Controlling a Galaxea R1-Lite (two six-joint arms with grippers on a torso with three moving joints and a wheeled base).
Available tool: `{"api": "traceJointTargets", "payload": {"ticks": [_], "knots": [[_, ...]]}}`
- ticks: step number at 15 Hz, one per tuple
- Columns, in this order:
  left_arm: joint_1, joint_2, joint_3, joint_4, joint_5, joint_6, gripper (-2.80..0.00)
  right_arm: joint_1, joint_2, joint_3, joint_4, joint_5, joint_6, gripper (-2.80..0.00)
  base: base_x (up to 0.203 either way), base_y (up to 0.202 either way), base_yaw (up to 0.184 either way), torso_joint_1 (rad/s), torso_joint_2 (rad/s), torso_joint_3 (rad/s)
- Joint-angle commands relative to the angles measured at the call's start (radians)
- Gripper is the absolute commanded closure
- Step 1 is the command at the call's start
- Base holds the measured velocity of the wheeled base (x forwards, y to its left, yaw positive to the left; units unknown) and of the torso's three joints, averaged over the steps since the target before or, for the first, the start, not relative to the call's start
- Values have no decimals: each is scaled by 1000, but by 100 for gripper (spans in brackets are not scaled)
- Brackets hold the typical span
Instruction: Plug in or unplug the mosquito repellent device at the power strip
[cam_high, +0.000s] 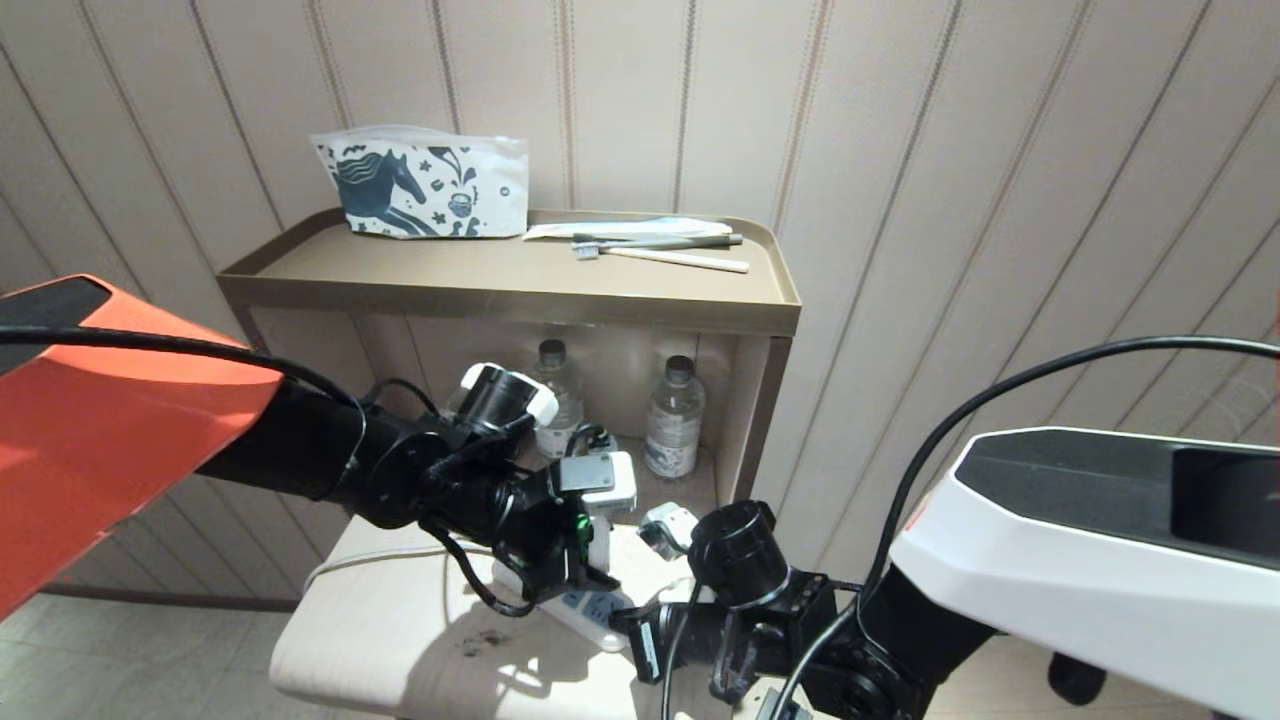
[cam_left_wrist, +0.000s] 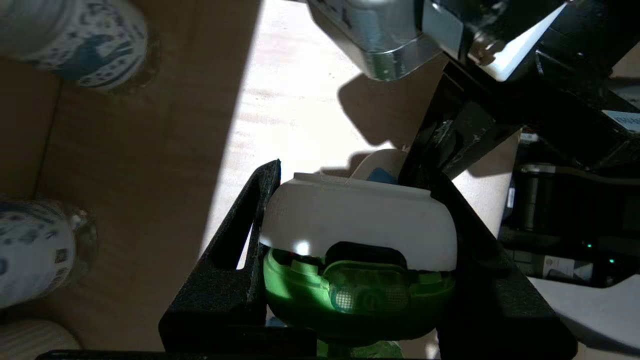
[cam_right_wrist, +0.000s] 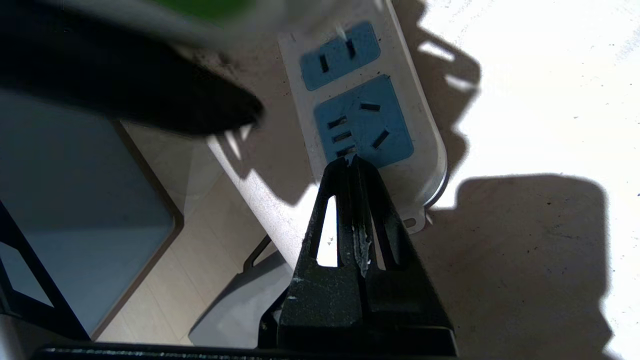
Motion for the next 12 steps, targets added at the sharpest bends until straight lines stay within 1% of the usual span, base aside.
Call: {"api": "traceJointTargets", "payload": {"ticks": [1, 4, 6, 8, 9, 12], "knots": [[3, -46, -1, 3, 2, 4, 0, 0, -1, 2, -4, 1, 1, 0, 0, 0, 0, 0, 0, 0], [3, -67, 16, 5, 4, 4, 0, 0, -3, 8, -4, 3, 1, 0, 0, 0, 0, 0, 0, 0], [9, -110, 49, 5, 8, -20, 0, -3, -14, 21, -4, 2, 1, 0, 0, 0, 0, 0, 0, 0], [37, -185, 121, 2, 10, -49, 0, -6, -23, 31, -4, 2, 1, 0, 0, 0, 0, 0, 0, 0], [50, -218, 157, 2, 12, -52, 0, -4, -40, 40, -4, 2, 2, 0, 0, 0, 0, 0, 0, 0], [120, -344, 331, 1, 13, -55, 0, -1, -100, 81, -4, 2, 3, 0, 0, 0, 0, 0, 0, 0]]}}
